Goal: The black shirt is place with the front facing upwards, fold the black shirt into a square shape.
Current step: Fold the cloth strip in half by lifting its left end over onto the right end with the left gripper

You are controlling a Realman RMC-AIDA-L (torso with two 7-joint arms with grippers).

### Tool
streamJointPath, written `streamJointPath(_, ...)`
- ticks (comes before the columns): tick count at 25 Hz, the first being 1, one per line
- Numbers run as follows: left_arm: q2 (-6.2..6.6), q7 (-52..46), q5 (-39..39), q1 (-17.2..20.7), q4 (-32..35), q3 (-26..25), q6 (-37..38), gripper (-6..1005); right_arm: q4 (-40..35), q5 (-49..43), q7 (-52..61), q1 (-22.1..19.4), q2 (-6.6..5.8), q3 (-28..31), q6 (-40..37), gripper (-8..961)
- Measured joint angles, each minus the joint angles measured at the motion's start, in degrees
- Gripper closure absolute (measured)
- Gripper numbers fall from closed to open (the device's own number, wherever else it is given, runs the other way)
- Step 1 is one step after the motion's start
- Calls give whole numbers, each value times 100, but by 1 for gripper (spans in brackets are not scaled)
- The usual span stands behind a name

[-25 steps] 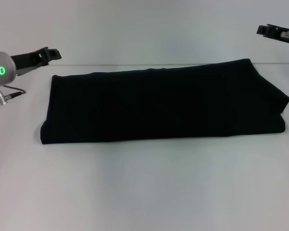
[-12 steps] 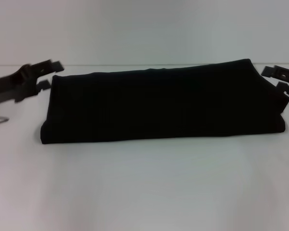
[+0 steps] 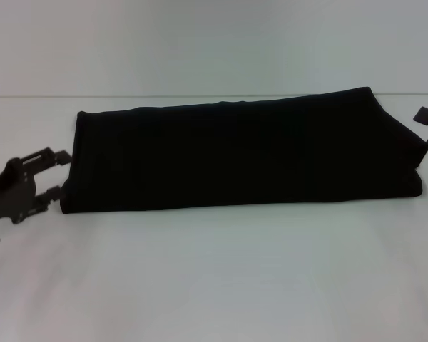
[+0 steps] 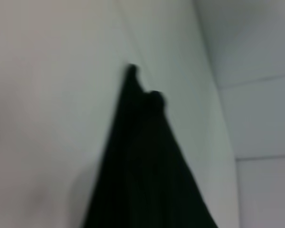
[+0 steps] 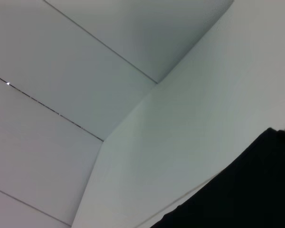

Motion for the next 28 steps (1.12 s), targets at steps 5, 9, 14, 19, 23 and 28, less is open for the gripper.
streamJointPath(5, -98, -122, 28, 38, -162, 32, -394, 208, 0, -2, -49, 26, 13, 67, -6, 68)
streamJointPath(9, -97, -163, 103, 25, -272, 24, -565, 208, 0, -5, -54, 32, 17, 71, 4, 70)
streamJointPath(14, -153, -127, 46, -10, -232, -26, -594, 208, -2, 1, -61, 30, 34, 88, 39, 73)
streamJointPath(19, -218, -54, 71, -259, -267, 16, -764, 209, 37, -3, -83, 39, 41, 88, 41, 75)
streamJointPath(23, -251, -16, 101, -276, -337, 93, -1088, 209, 148, -3, -122, 52, 22, 89, 90, 77)
streamJointPath(28, -203, -7, 132, -266, -481, 177, -1151, 209, 174, -4, -124, 49, 13, 89, 148, 80)
